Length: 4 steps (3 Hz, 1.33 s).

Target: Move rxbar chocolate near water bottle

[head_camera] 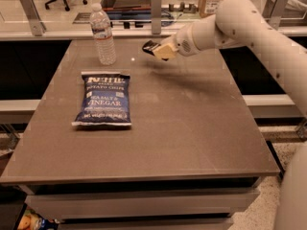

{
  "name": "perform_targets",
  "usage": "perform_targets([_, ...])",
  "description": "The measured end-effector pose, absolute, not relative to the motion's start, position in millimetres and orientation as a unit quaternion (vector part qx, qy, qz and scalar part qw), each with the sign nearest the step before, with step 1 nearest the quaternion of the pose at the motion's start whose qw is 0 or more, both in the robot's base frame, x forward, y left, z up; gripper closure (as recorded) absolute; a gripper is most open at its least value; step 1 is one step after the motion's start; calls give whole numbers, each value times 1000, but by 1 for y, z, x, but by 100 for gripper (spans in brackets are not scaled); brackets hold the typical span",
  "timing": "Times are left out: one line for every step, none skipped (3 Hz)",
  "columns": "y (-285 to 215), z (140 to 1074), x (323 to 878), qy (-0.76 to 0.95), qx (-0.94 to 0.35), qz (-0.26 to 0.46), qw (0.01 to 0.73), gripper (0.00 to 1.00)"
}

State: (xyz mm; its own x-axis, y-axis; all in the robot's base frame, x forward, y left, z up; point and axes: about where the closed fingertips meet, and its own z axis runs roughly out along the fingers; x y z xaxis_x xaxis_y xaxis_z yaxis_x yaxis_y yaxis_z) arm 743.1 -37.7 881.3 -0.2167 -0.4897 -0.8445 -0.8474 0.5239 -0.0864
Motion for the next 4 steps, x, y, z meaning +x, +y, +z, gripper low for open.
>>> perform_targets([-11, 878, 756, 743, -469, 216, 426, 100])
perform_targets([17, 877, 766, 732, -493, 223, 414, 100])
perform_targets([45, 872, 771, 725, -511, 227, 401, 100])
perform_targets([59, 864, 770, 731, -518, 213, 391, 100])
